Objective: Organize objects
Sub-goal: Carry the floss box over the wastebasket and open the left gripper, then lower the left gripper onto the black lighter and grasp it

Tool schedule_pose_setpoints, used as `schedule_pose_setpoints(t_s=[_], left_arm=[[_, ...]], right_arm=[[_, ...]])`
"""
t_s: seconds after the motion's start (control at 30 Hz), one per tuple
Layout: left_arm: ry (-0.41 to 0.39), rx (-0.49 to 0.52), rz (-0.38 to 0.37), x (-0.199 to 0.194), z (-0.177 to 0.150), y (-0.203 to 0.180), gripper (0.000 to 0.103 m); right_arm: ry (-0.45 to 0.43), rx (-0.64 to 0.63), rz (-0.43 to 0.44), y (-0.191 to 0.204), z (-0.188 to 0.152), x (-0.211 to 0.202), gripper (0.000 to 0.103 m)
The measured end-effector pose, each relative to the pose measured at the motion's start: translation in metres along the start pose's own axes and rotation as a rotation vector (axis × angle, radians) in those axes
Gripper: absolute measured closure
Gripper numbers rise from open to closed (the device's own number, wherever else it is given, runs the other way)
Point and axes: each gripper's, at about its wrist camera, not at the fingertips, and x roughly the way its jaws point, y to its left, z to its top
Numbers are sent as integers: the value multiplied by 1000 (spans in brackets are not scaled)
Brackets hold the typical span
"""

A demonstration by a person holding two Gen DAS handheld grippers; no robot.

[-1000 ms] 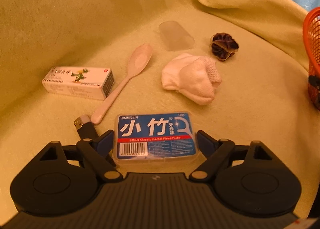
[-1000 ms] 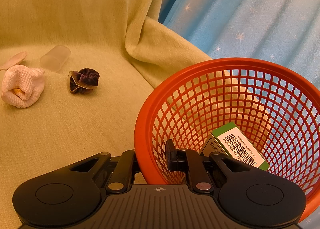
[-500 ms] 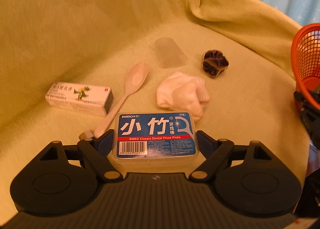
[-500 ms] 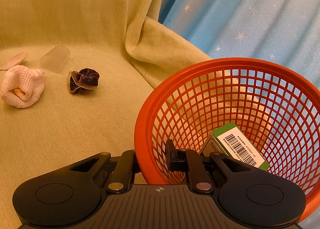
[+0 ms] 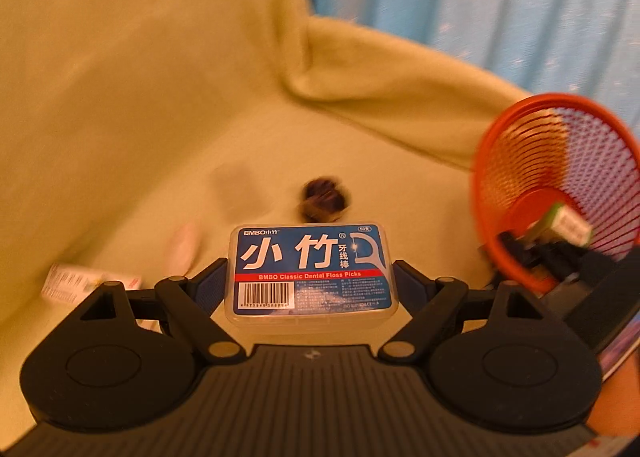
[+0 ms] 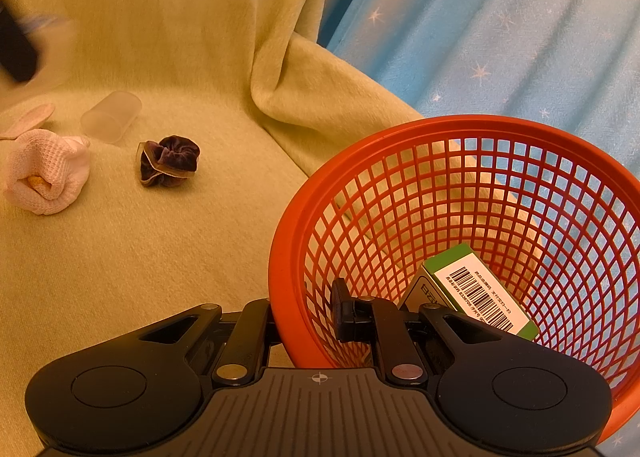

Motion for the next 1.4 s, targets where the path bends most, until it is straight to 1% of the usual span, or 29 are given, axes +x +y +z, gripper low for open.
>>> schedule_pose_setpoints(t_s=[0.27, 0.4, 0.57, 0.67, 0.7, 0.83, 0.87, 0.97, 1.1, 1.23, 1.4], left_arm=[[-52, 91, -183, 1, 47, -62, 20], [-56, 172, -260, 6, 66, -99, 20], [-51, 279, -331, 15, 80, -145, 20], [-51, 288, -388, 23, 89, -163, 18], [-56, 279, -393, 25, 91, -165, 16], [-84, 244, -391, 21, 98, -157, 16], [-89, 239, -382, 19, 97, -152, 16], [-98, 206, -325, 15, 94, -127, 16], [-108, 94, -234, 8, 79, -77, 16], [-108, -1, -103, -2, 58, -20, 16], [-85, -106, 54, -22, 30, 52, 16]], right_arm=[[0, 1, 0, 0, 0, 0, 94], [-1, 3, 0, 0, 1, 0, 94], [-3, 9, 1, 0, 2, 0, 94], [-4, 10, 1, 0, 3, 1, 94], [-4, 10, 2, -1, 2, 0, 94], [-5, 11, 1, -1, 2, 0, 94], [-4, 13, 3, -2, 3, 0, 94], [-3, 14, 3, -1, 3, -1, 94], [-6, 22, 5, -4, 2, -2, 94], [-5, 23, 6, -4, 1, -2, 94], [-5, 25, 7, -6, 1, -2, 94]])
